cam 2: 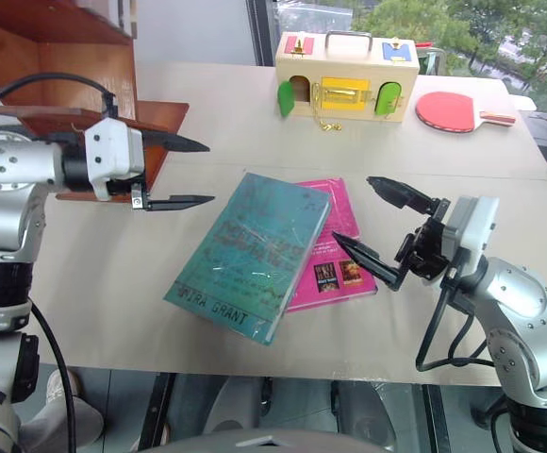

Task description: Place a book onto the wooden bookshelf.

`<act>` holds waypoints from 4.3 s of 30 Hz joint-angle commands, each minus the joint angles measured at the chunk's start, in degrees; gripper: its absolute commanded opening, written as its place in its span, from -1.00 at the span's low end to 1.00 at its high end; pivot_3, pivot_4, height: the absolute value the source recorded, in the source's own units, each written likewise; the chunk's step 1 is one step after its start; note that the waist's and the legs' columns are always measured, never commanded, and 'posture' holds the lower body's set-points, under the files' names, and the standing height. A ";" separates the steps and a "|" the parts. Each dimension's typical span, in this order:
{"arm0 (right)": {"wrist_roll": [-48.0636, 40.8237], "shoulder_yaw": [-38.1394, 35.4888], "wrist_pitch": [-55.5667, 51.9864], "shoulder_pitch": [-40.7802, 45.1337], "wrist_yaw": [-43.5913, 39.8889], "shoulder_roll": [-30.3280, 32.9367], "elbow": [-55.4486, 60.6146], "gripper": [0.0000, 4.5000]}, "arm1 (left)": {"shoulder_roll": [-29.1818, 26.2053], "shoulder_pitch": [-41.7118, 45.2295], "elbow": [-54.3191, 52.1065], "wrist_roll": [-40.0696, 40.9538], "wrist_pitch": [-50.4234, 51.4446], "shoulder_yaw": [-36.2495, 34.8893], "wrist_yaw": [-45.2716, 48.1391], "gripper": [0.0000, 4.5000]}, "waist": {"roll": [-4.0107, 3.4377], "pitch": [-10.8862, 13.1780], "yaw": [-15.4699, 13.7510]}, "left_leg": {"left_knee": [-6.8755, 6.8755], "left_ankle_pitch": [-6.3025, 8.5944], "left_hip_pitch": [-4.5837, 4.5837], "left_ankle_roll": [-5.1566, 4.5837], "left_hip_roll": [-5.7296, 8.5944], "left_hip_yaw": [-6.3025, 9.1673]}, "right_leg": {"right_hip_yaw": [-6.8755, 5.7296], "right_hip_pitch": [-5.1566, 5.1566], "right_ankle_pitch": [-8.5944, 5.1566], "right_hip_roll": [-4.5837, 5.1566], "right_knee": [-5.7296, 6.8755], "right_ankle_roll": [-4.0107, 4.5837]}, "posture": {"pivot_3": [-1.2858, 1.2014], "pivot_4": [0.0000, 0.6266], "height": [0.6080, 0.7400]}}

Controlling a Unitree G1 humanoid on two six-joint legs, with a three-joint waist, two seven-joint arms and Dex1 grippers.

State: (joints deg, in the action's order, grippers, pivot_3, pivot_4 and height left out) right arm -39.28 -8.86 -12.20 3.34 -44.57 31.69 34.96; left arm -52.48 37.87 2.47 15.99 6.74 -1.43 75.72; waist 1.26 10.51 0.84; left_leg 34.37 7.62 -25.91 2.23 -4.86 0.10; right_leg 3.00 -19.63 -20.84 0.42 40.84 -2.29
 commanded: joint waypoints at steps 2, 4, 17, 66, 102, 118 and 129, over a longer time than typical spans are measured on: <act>-0.32 0.02 0.91 -0.12 -0.10 -0.28 1.69 1.00 | -2.57 -4.10 -2.94 5.43 12.71 -2.50 0.01 0.82 | -0.01 0.00 0.10 | 0.00 0.00 -0.01 0.00 0.00 0.00 | 0.00 0.00 0.00 0.00 -0.01 0.00 | 0.03 -0.52 1.00; -0.24 0.15 0.91 -0.21 -0.16 -0.31 1.72 1.00 | -2.86 -5.87 -3.61 8.50 19.17 -3.95 -1.08 0.96 | -0.01 0.00 0.16 | -0.02 0.00 0.01 0.00 0.00 -0.02 | 0.02 0.00 0.00 0.01 0.00 0.00 | 0.03 -0.52 1.00; 3.88 3.08 1.01 -3.00 -2.32 2.02 2.32 1.00 | 1.01 -7.68 2.67 27.18 69.07 -7.69 -12.24 0.96 | 0.00 0.00 -0.05 | 0.03 0.00 -0.01 0.01 0.00 0.19 | -0.18 0.06 -0.01 0.01 0.03 -0.01 | 0.03 -0.52 1.00; -0.94 -10.17 1.13 -23.41 -3.95 6.72 14.42 1.00 | 13.43 2.50 28.21 25.68 67.37 9.40 4.79 -0.48 | -0.05 -0.14 -0.37 | 0.06 0.00 -0.01 0.00 0.23 0.38 | -0.37 0.26 -0.02 0.18 -0.07 0.00 | 0.03 -0.52 1.00; -0.10 -4.70 4.81 -5.13 -8.04 4.17 -0.05 1.00 | -4.36 24.93 -7.63 -9.26 0.60 5.98 -18.88 -0.98 | -0.11 -0.05 -0.35 | -0.17 -0.11 0.25 0.19 0.31 0.28 | -0.25 0.43 -0.01 0.21 -0.32 -0.01 | 0.03 -0.52 1.00; 2.19 2.96 7.35 9.14 -12.59 -0.60 -11.42 1.00 | -25.90 23.95 18.97 -22.31 -25.34 5.20 -7.13 -0.98 | -0.08 0.17 1.30 | -0.19 -0.01 0.04 0.01 0.03 -0.11 | 0.05 -0.06 -0.02 0.06 -0.10 -0.01 | 0.03 -0.52 1.00; 1.31 2.00 5.16 5.54 -10.24 0.48 -6.76 1.00 | -19.61 19.09 19.88 -19.19 -29.91 2.49 -10.24 -0.98 | -0.18 0.06 0.41 | 0.09 -0.04 0.20 0.05 -0.26 -0.14 | 0.15 0.04 0.01 -0.25 0.15 0.00 | 0.03 -0.52 1.00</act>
State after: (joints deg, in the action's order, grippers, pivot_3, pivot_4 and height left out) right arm -36.97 -5.21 -7.29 9.09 -55.19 31.55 25.84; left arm -71.32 57.69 20.85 -3.01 -23.05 2.22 65.23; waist 1.08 10.57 1.26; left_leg 34.45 7.58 -25.70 2.28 -5.12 -0.05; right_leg 3.16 -19.59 -20.83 0.17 41.00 -2.29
